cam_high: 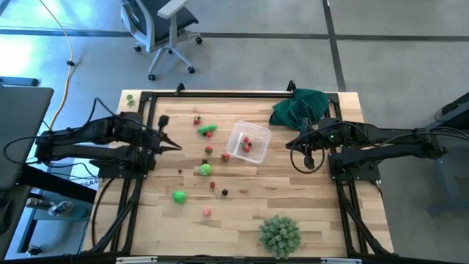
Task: Pick and placing Produce into tupperware
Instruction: Put the green cabbage into the transparent bin
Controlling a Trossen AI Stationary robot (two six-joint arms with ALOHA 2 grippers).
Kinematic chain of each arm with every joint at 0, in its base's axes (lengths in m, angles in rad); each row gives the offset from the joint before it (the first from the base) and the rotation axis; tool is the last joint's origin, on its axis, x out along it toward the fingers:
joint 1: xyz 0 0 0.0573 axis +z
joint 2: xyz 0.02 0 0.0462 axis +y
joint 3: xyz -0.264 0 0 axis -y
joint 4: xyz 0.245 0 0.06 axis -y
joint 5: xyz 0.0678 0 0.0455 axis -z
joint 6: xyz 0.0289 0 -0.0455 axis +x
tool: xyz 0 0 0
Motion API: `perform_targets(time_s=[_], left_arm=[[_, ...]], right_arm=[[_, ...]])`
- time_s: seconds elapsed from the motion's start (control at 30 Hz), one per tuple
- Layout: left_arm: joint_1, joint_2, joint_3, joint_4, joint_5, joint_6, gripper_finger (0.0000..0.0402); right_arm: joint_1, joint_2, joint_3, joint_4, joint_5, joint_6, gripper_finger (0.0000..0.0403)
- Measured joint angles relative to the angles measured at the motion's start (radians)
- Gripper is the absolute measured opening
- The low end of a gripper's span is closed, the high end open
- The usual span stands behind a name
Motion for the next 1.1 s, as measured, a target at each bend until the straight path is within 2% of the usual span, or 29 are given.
perform_targets(time_s=[0.2, 0.37, 0.5, 0.63, 0.8, 1.0, 1.1], left_arm=[[0.000, 0.162, 0.000, -0.016, 0.020, 0.164, 0.0010], [0.000, 0.310, 0.000, 0.042, 0.019, 0.352, 0.0010], [0.000, 0.423, 0.000, 0.055, -0.018, 0.455, 0.0010], [0.000, 0.529, 0.000, 0.055, -0.084, 0.474, 0.0010], [0.000, 0.634, 0.000, 0.056, -0.090, 0.490, 0.0010], [0.000, 0.682, 0.000, 0.081, -0.097, 0.513, 0.0010], [0.000, 0.681, 0.000, 0.105, -0.092, 0.517, 0.0024]], right_arm=[[0.000, 0.000, 0.000, 0.000, 0.000, 0.000, 0.0024], [0.000, 0.000, 0.000, 0.000, 0.000, 0.000, 0.0024], [0.000, 0.000, 0.000, 0.000, 0.000, 0.000, 0.0024], [0.000, 0.000, 0.000, 0.000, 0.000, 0.000, 0.0024], [0.000, 0.000, 0.000, 0.000, 0.000, 0.000, 0.0024], [0.000, 0.000, 0.000, 0.000, 0.000, 0.000, 0.0024], [0.000, 0.000, 0.000, 0.000, 0.000, 0.000, 0.0024]])
